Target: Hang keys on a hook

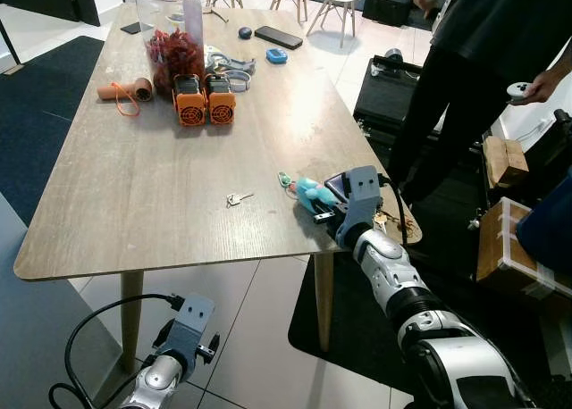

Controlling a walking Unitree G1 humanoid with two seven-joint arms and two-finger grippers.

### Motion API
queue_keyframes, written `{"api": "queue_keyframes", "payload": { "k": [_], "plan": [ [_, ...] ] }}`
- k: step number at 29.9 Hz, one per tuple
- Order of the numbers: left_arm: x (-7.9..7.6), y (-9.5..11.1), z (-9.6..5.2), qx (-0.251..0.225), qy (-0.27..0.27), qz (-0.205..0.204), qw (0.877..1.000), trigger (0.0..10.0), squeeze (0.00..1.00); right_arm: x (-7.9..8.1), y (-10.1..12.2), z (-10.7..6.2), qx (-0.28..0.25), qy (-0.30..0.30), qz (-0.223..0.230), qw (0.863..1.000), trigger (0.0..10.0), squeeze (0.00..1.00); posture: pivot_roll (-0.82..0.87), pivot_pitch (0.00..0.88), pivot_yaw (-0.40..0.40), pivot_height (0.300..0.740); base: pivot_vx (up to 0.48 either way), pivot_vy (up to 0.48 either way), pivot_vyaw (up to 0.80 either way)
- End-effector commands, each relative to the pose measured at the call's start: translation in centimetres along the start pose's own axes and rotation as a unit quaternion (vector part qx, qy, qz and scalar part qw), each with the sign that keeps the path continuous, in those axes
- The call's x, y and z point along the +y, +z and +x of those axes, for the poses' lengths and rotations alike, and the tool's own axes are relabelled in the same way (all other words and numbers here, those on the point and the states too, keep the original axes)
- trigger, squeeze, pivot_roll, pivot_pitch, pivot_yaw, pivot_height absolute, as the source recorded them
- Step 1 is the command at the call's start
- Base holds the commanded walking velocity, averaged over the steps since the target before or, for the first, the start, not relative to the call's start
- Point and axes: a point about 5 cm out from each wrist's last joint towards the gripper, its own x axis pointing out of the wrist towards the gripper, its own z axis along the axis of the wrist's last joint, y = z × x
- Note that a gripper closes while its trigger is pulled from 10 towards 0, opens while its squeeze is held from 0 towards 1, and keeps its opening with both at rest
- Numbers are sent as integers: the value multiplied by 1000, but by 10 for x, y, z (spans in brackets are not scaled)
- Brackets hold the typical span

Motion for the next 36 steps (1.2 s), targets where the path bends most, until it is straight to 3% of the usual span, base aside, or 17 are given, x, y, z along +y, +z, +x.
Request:
{"api": "queue_keyframes", "payload": {
  "k": [1, 7, 9, 15, 17, 20, 21, 23, 24, 26, 27, 28, 29, 32, 33, 34, 36],
  "plan": [
    [-1, 1, 1, 1, 1, -8, 1000, 10000, 0, -26, 25, -4, -61, -62, 4, 996, 0, 0, 95, 38, -116, 740, 0, 0, 0],
    [4, 1, 1, -1, 16, -24, 1000, 10000, 0, -71, 66, -24, -151, -146, -3, 978, 0, 0, 99, 35, -120, 740, 0, 0, 0],
    [10, 5, 3, -6, 44, -72, 996, 10000, 0, -94, 86, -38, -197, -189, -6, 962, 0, 0, 98, 33, -124, 740, 0, 0, 0],
    [12, 8, 4, -8, 50, -78, 996, 10000, 0, -104, 95, -47, -217, -212, -12, 953, 0, 0, 100, 33, -128, 740, 0, 0, 0],
    [12, 8, 4, -9, 46, -70, 996, 10000, 0, -123, 104, -63, -239, -258, -16, 936, 0, 0, 100, 33, -128, 740, 0, 0, 0],
    [12, 8, 4, -9, 45, -67, 997, 10000, 0, -131, 106, -70, -246, -278, -14, 928, 0, 0, 100, 31, -126, 740, 0, 0, 0],
    [13, 6, 3, -6, 45, -66, 997, 10000, 0, -145, 102, -83, -247, -318, 8, 915, 0, 0, 100, 30, -123, 740, 0, 0, 0],
    [13, 6, 3, -6, 45, -66, 997, 10000, 0, -145, 102, -83, -247, -318, 8, 915, 0, 0, 100, 30, -123, 740, 0, 0, 0],
    [13, 3, 1, -1, 45, -64, 997, 10000, 0, -161, 91, -99, -241, -367, 48, 897, 0, 0, 101, 30, -121, 740, 0, 0, 0],
    [13, 3, 1, -1, 45, -64, 997, 10000, 0, -161, 91, -99, -241, -367, 48, 897, 0, 0, 101, 30, -121, 740, 0, 0, 0],
    [13, -1, 0, 4, 45, -64, 997, 10000, 0, -175, 73, -116, -227, -414, 88, 877, 0, 0, 102, 29, -119, 740, 0, 0, 0],
    [13, -1, 0, 4, 45, -64, 997, 10000, 0, -175, 73, -116, -227, -414, 88, 877, 0, 0, 102, 29, -119, 740, 0, 0, 0],
    [14, -4, -2, 10, 46, -63, 997, 10000, 0, -185, 49, -135, -205, -459, 125, 856, 0, 0, 105, 31, -120, 740, 0, 0, 0],
    [14, -7, -3, 13, 46, -63, 997, 10000, 0, -189, 31, -148, -189, -487, 147, 840, 0, 0, 107, 33, -119, 740, 0, 0, 0],
    [15, -8, -4, 16, 47, -63, 997, 10000, 0, -189, 10, -159, -166, -509, 166, 828, 0, 0, 107, 34, -119, 740, 0, 0, 0],
    [15, -8, -4, 16, 47, -63, 997, 10000, 0, -189, 10, -159, -166, -509, 166, 828, 0, 0, 107, 34, -119, 740, 0, 0, 0],
    [16, -10, -5, 19, 47, -61, 997, 10000, 0, -185, -19, -172, -125, -530, 179, 820, 0, 0, 107, 35, -117, 740, 0, 0, 0]
  ]
}}
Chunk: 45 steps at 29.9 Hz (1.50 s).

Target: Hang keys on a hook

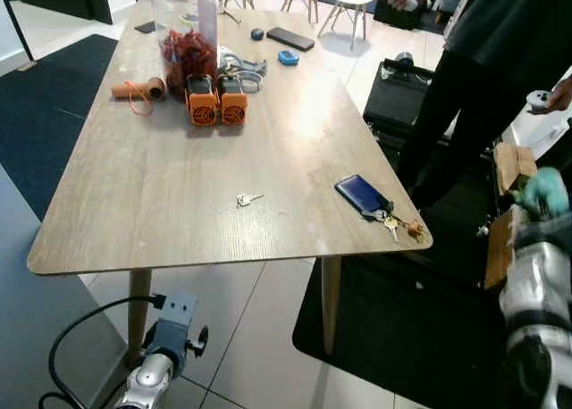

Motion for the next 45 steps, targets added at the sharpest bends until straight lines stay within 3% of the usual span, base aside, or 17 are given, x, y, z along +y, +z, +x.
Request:
{"api": "queue_keyframes", "payload": {
  "k": [1, 5, 9, 12, 13, 15, 20, 21, 22, 23, 26, 30, 31, 32, 42, 44, 45],
  "plan": [
    [2, -3, -1, 8, 0, 4, 1000, 10000, 0, -3, -4, -1, 10, -11, 5, 1000, 0, 0, 107, 35, -117, 740, 0, 0, 0],
    [0, -5, -2, 11, -5, 9, 1000, 10000, 0, -21, -47, -23, 99, -19, -33, 994, 0, 0, 106, 35, -116, 740, 0, 0, 0],
    [-2, -6, -2, 12, -7, 10, 1000, 10000, 0, -24, -67, -34, 147, -13, -44, 988, 0, 0, 107, 34, -116, 740, 0, 0, 0],
    [-4, -7, -2, 15, -9, 11, 1000, 10000, 0, -26, -95, -54, 219, 15, -78, 972, 0, 0, 106, 34, -116, 740, 0, 0, 0],
    [-4, -7, -2, 15, -9, 11, 1000, 10000, 0, -26, -95, -54, 219, 15, -78, 972, 0, 0, 106, 34, -116, 740, 0, 0, 0],
    [-5, -7, -2, 17, -11, 11, 1000, 10000, 0, -27, -113, -68, 264, 39, -107, 958, 0, 0, 105, 34, -116, 740, 0, 0, 0],
    [-7, -8, -2, 20, -13, 10, 1000, 10000, 0, -25, -158, -114, 378, 129, -200, 895, 0, 0, 108, 30, -114, 740, 0, 0, 0],
    [-7, -8, -2, 20, -13, 10, 1000, 10000, 0, -25, -158, -114, 378, 129, -200, 895, 0, 0, 108, 30, -114, 740, 0, 0, 0],
    [-8, -8, -2, 20, -13, 9, 1000, 10000, 0, -24, -166, -124, 394, 148, -214, 881, 0, 0, 109, 26, -112, 740, 0, 0, 0],
    [-8, -8, -2, 20, -13, 9, 1000, 10000, 0, -24, -166, -124, 394, 148, -214, 881, 0, 0, 109, 26, -112, 740, 0, 0, 0],
    [-9, -7, -1, 20, -13, 7, 1000, 10000, 0, -17, -181, -145, 420, 190, -232, 856, 0, 0, 106, 21, -106, 740, 0, 0, 0],
    [-10, -6, -1, 21, -14, 5, 1000, 10000, 0, -14, -185, -150, 423, 193, -231, 855, 0, 0, 105, 17, -100, 740, 0, 0, 0],
    [-10, -6, 0, 21, -15, 4, 1000, 10000, 0, -12, -186, -152, 422, 193, -232, 855, 2392, 0, 105, 17, -100, 740, 0, 0, 0],
    [-11, -5, 0, 21, -17, 4, 1000, 10000, 0, -9, -187, -151, 419, 198, -233, 855, 10000, 0, 105, 17, -100, 740, 0, 0, 0],
    [-13, 0, 3, 17, -17, -3, 1000, 10000, 0, 15, -179, -136, 383, 228, -246, 861, 10000, 0, 95, 7, -98, 740, 0, 0, 0],
    [-14, 4, 5, 12, -14, -7, 1000, 10000, 0, 31, -173, -126, 360, 252, -260, 860, 10000, 0, 96, 0, -118, 740, 0, 0, 0],
    [-14, 4, 5, 12, -14, -7, 1000, 10000, 0, 31, -173, -126, 360, 252, -260, 860, 10000, 0, 96, 0, -118, 740, 0, 0, 0]
  ]
}}
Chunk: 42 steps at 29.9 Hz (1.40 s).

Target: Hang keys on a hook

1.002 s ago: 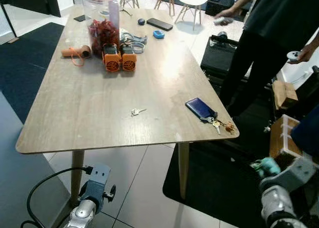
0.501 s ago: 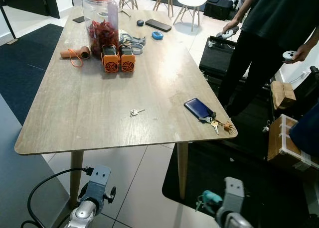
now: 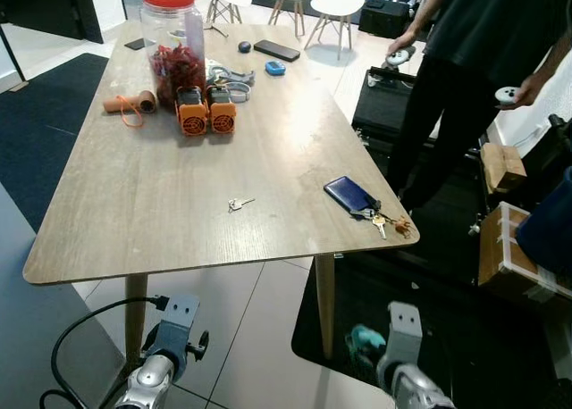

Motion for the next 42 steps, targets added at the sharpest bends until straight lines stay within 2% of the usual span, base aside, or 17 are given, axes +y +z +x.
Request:
{"api": "queue_keyframes", "payload": {
  "k": [1, 3, 5, 14, 17, 18, 20, 24, 28, 35, 39, 42],
  "plan": [
    [-9, 1, 2, 3, -2, -18, 1000, 10000, 0, 0, 16, 3, -20, 4, -27, 999, 10000, 0, 98, 0, -141, 740, 0, 0, 0],
    [-10, 1, 2, 1, 1, -21, 1000, 10000, 0, 2, 21, 4, -24, 8, -39, 999, 10000, 0, 98, 0, -141, 740, 0, 0, 0],
    [-13, 2, 2, -1, 9, -34, 999, 10000, 0, 3, 28, 5, -25, 16, -62, 998, 10000, 0, 102, 0, -185, 740, 0, 0, 0],
    [-22, -6, -1, 6, 12, -46, 999, 10000, 0, -2, 30, 5, -18, 19, -90, 996, 10000, 0, 101, 6, -208, 740, 0, 0, 0],
    [-21, -6, -1, 6, 10, -43, 999, 10000, 0, -3, 28, 4, -17, 17, -88, 996, 10000, 0, 101, 8, -197, 740, 0, 0, 0],
    [-16, -3, 0, 4, 4, -29, 1000, 10000, 0, -4, 17, 2, -11, 10, -72, 997, 10000, 0, 102, 15, -140, 740, 0, 0, 0],
    [-13, -1, 1, 2, 0, -21, 1000, 10000, 0, -3, 11, 1, -9, 7, -62, 998, 10000, 0, 102, 15, -140, 740, 0, 0, 0],
    [-3, 6, 4, -1, -15, 12, 1000, 10000, 0, -1, -9, -3, 0, -9, -22, 1000, 10000, 0, 101, 21, -61, 740, 0, 0, 0],
    [1, 8, 4, -2, -21, 24, 999, 10000, 0, -1, -16, -5, 3, -16, -7, 1000, 10000, 0, 103, 24, -30, 740, 0, 0, 0],
    [2, 7, 3, 0, -23, 24, 999, 10000, 0, 0, -18, -5, 4, -19, -2, 1000, 10000, 0, 99, 26, -41, 740, 0, 0, 0],
    [0, 3, 2, 4, -20, 8, 1000, 10000, 0, 0, -15, -4, 4, -14, -11, 1000, 10000, 0, 101, 24, -61, 740, 0, 0, 0],
    [-2, 9, 4, -7, -19, 2, 1000, 10000, 0, -2, 1, -1, -13, -12, -18, 1000, 10000, 0, 99, 21, -79, 740, 0, 0, 0]
  ]
}}
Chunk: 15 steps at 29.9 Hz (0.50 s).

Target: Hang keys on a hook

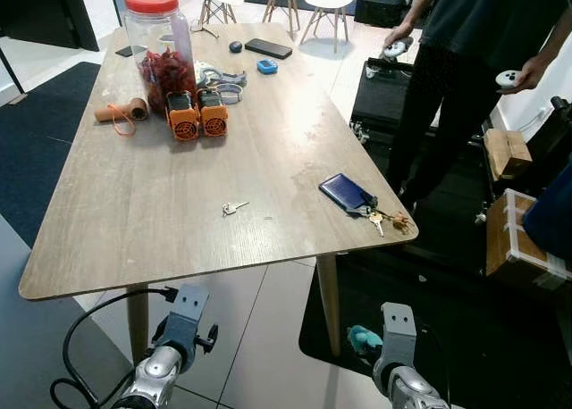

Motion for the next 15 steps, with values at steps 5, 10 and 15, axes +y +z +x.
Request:
{"api": "queue_keyframes", "payload": {
  "k": [5, 10, 15],
  "plan": [
    [7, 25, 9, -37, 16, -21, 999, 10000, 0, -6, 47, 7, -62, -3, -4, 998, 10000, 0, 96, 18, -92, 740, 0, 0, 0],
    [7, 35, 12, -52, 18, -26, 998, 10000, 0, -7, 60, 8, -77, -3, -4, 997, 10000, 0, 94, 15, -95, 740, 0, 0, 0],
    [-4, 8, 4, -15, 3, -17, 1000, 10000, 0, -6, 24, 4, -28, 1, -22, 999, 10000, 0, 93, 17, -91, 740, 0, 0, 0]
  ]
}}
